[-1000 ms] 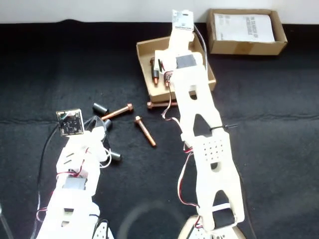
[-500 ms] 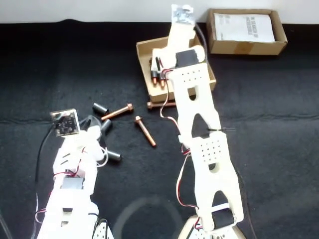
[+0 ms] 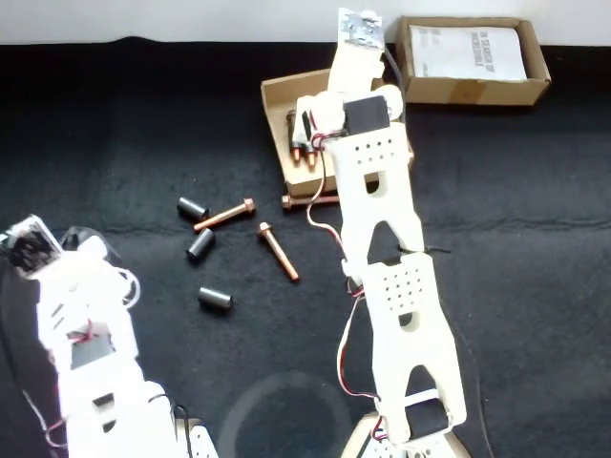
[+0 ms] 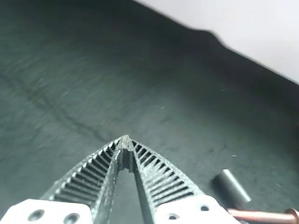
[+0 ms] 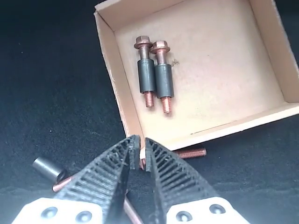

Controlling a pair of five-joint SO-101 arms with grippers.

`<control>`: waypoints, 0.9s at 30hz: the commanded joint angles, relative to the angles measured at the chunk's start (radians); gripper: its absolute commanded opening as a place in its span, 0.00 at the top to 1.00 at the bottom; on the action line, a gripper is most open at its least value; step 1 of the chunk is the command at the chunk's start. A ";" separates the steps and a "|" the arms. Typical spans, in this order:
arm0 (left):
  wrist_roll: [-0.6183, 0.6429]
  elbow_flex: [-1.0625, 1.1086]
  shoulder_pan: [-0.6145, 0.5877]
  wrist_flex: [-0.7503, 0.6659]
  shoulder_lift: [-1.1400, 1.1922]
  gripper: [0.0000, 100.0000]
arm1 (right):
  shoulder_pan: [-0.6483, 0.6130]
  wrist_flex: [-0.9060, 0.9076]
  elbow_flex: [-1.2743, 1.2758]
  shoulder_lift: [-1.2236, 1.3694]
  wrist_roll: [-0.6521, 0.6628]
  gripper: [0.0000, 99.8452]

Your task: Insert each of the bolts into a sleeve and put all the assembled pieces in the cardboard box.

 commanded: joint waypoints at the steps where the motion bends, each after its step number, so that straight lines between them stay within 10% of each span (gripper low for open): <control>1: 0.008 -0.189 -0.024 0.322 0.007 0.99 | -0.070 0.013 -0.033 -0.044 0.049 0.99; 14: 0.006 -0.426 -0.148 0.618 0.007 0.99 | -0.317 0.015 0.085 -0.059 0.152 0.99; 27: 0.003 -0.708 -0.160 0.911 0.061 0.99 | -0.404 0.010 0.906 -0.486 0.209 0.99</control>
